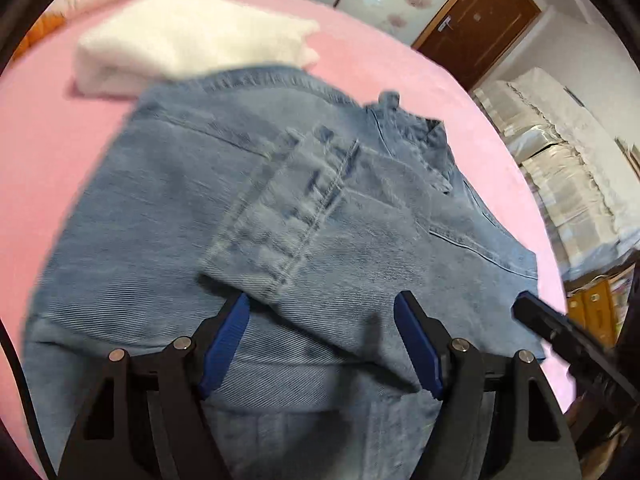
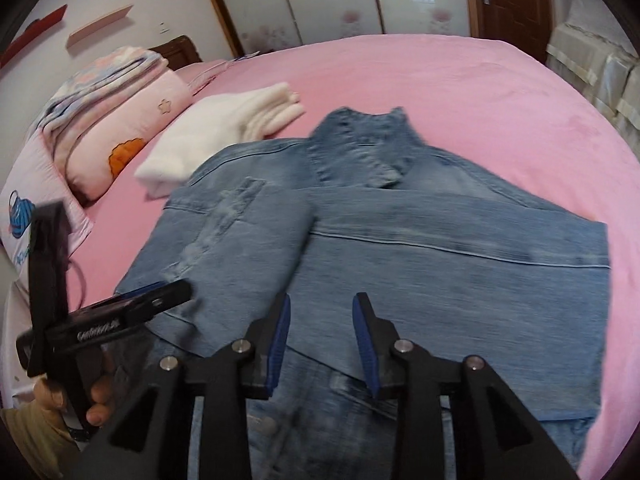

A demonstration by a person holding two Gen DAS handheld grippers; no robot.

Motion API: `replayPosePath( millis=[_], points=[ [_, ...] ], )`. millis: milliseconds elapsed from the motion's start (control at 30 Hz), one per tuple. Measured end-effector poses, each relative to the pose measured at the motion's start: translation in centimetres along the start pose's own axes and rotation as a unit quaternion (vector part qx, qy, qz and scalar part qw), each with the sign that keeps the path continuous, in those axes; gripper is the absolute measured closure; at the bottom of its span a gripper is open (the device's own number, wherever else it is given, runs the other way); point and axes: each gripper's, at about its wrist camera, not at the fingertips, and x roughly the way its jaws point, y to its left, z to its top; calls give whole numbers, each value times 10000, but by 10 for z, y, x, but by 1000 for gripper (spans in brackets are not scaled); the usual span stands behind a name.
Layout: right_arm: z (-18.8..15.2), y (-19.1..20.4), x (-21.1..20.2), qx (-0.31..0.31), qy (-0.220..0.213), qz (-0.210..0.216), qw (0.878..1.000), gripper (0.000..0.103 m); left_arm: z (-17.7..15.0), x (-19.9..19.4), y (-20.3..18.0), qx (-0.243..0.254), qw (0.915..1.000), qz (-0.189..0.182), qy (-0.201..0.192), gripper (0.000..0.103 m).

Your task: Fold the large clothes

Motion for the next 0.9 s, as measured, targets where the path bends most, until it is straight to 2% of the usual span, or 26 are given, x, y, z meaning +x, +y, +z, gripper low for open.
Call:
replayPosePath(
  millis=[33,67,133,167,200,267,333,433,467,533,567,600,700,733,800,900],
  points=[
    [1,1,1,55,22,35,10000,71,2,9,-1,-59,9999,40,86,30],
    [0,1,2,119,37,66,9999,71,2,12,-2,-106,9999,98,32,38],
    [-3,-5,1,220,22,96,9997,71,6,15,-11,-49,9994,282,-179,80],
    [-4,-11,-3,242,5,72,9997,71,10,15,-17,-52,9995,179,-243,99],
    [-6,-16,-7,261,-25,25,9997,71,14,15,-23,-83,9995,115,-297,100],
    [-7,-27,-13,323,-109,-108,9994,71,22,9,-55,26,9977,-111,-672,100],
    [-11,-43,-24,445,-225,-274,9984,71,26,5,-105,465,9928,-377,-1042,101],
    [-18,-76,-41,774,-368,-514,9950,70,22,17,-169,1113,9850,-643,-1155,100],
    [-21,-87,-45,920,-372,-594,9933,70,15,29,-194,1399,9829,-537,-1072,97],
    [-32,-113,-52,1244,-300,-813,9884,70,1,58,-224,1760,9824,-288,-550,83],
    [-38,-124,-54,1377,-246,-902,9861,70,-4,68,-230,1841,9820,-327,-261,65],
    [-43,-131,-56,1470,-201,-938,9845,70,-11,77,-233,1901,9806,-475,95,53],
    [-54,-144,-56,1556,-3,-950,9832,65,-29,75,-226,2020,9760,-679,442,47],
    [-54,-144,-55,1518,33,-935,9840,60,-31,70,-220,2098,9745,-618,495,46],
    [-51,-142,-54,1443,37,-822,9861,57,-31,55,-201,2147,9744,-460,485,45],
    [-35,-135,-49,1374,-34,-487,9893,53,-9,29,-148,1985,9797,5,297,45]
  ],
)
